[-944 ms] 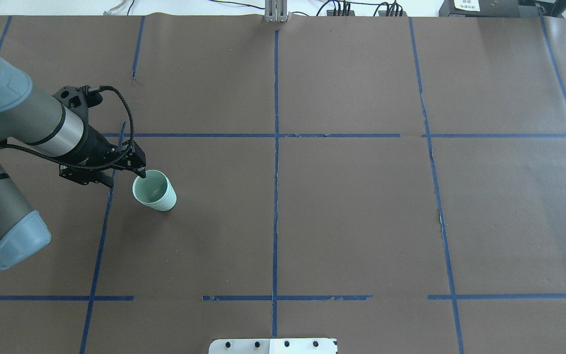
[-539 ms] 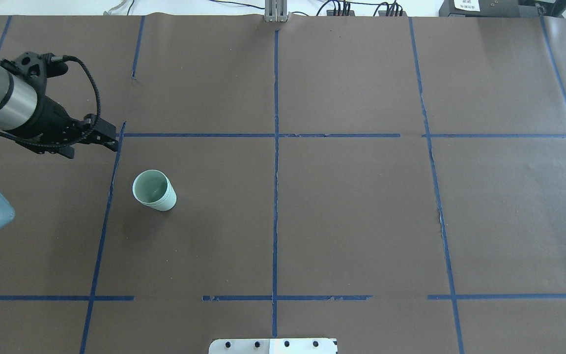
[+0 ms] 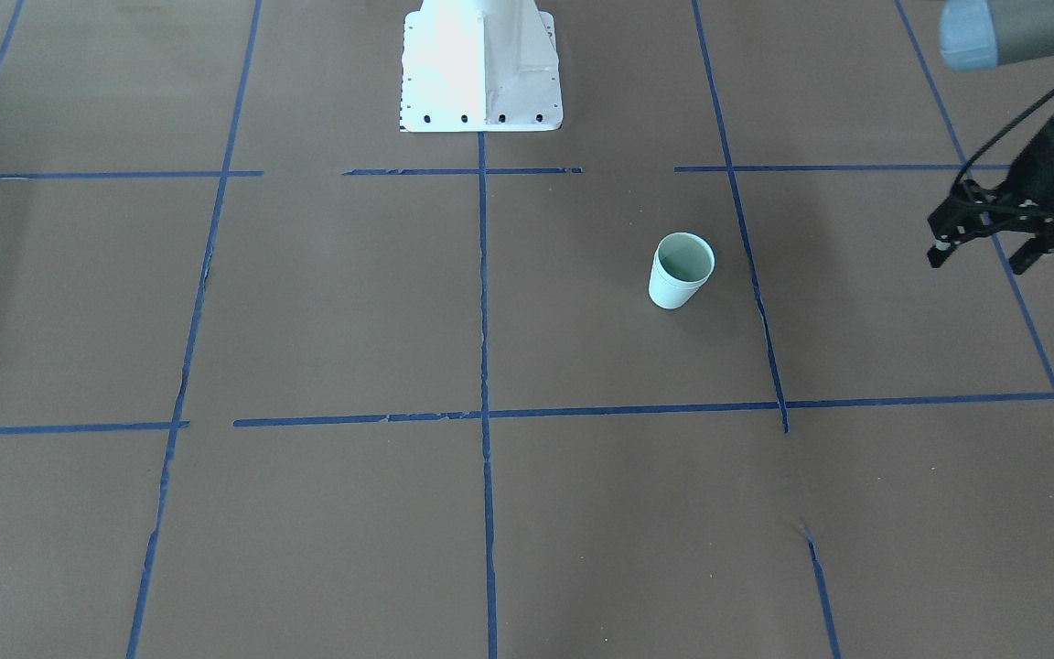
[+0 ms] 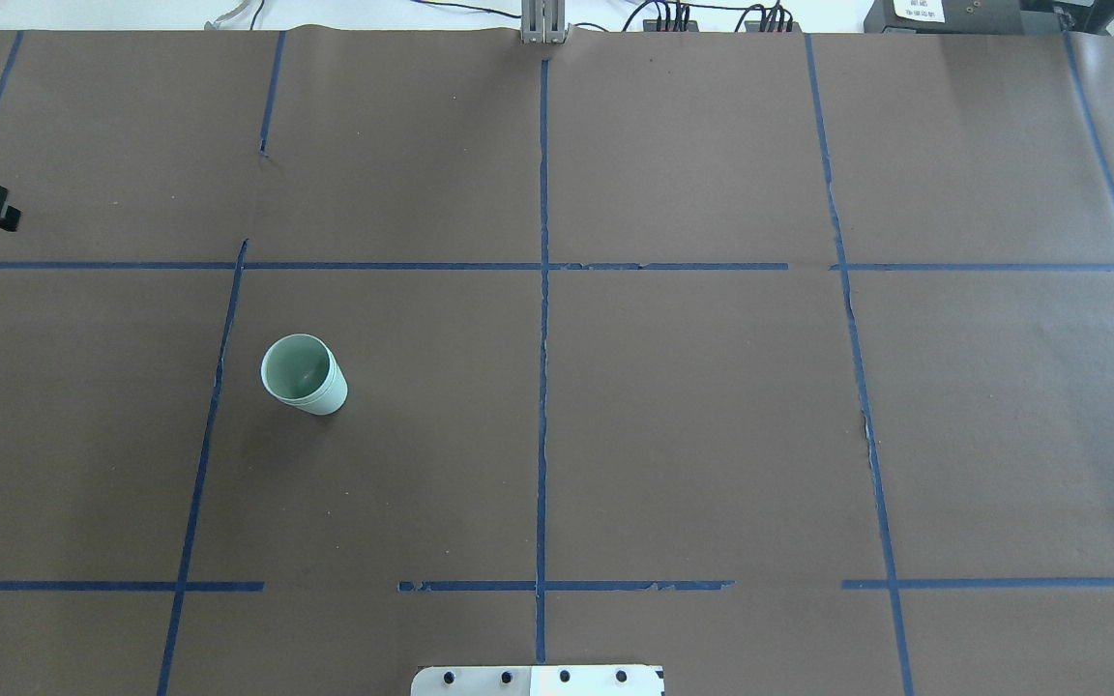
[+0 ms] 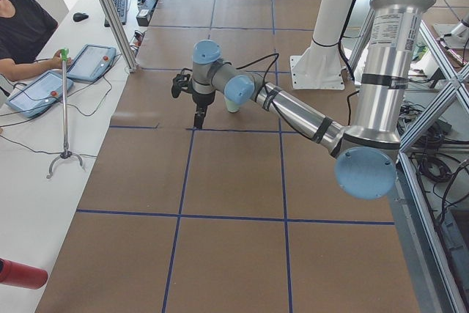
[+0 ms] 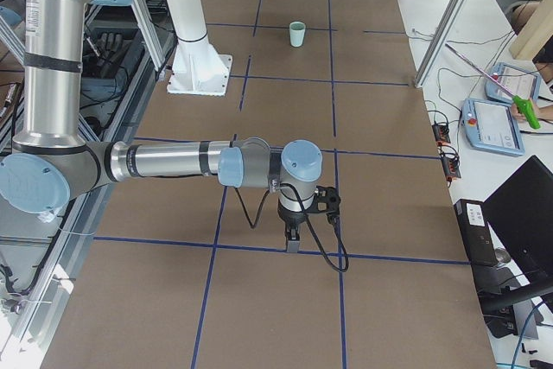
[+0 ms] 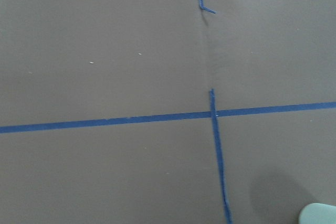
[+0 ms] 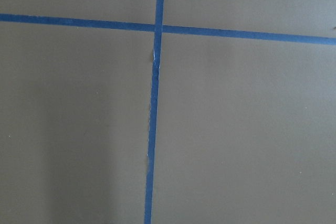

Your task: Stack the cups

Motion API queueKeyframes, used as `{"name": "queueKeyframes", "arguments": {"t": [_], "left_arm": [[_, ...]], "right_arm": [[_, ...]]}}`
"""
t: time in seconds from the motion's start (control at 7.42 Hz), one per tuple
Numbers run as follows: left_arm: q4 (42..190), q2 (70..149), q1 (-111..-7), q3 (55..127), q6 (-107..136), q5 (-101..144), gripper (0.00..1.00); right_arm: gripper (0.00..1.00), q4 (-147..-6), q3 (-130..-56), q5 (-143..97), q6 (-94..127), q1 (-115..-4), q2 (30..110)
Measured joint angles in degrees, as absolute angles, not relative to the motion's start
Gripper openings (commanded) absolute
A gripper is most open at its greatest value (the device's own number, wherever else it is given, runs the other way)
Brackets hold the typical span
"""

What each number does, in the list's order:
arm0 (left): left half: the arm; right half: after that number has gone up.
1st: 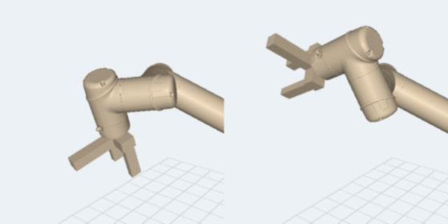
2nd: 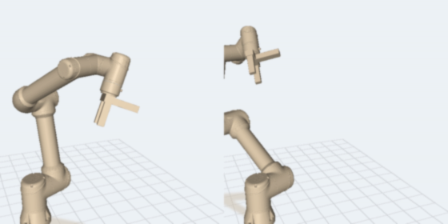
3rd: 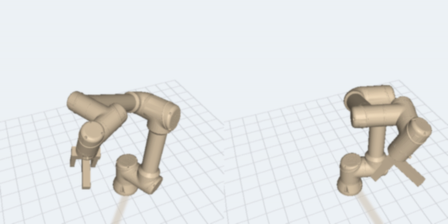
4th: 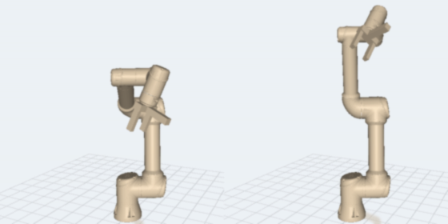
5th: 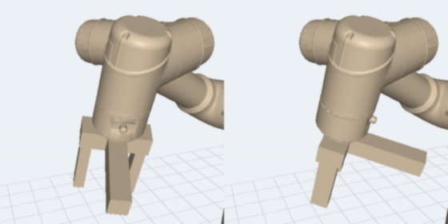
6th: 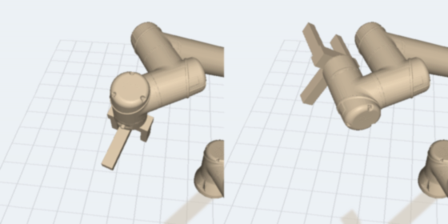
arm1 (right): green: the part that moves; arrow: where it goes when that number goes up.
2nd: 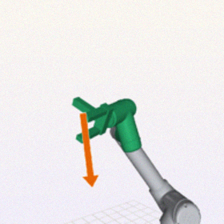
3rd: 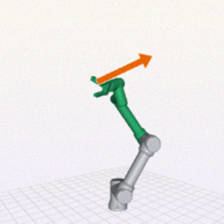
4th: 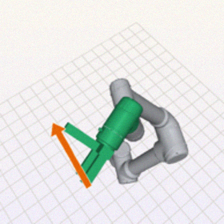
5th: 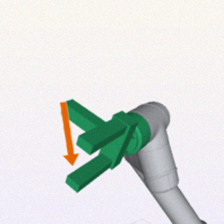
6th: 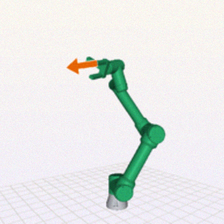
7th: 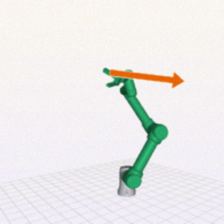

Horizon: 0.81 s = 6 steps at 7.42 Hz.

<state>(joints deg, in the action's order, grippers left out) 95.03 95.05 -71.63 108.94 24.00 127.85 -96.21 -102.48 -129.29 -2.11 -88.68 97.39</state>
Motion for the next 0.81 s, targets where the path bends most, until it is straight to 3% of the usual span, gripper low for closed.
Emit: {"name": "queueKeyframes", "arguments": {"t": [0.54,0.81], "left_arm": [[93.85,89.53,-87.51,96.49,-4.29,128.93,1.00],[93.52,88.47,-90.25,93.25,-7.53,129.05,1.00]], "right_arm": [[1.00,-96.24,-102.48,-129.29,-2.11,-88.68,97.38],[1.00,-96.22,-102.48,-129.29,-2.09,-88.68,97.38]]}}
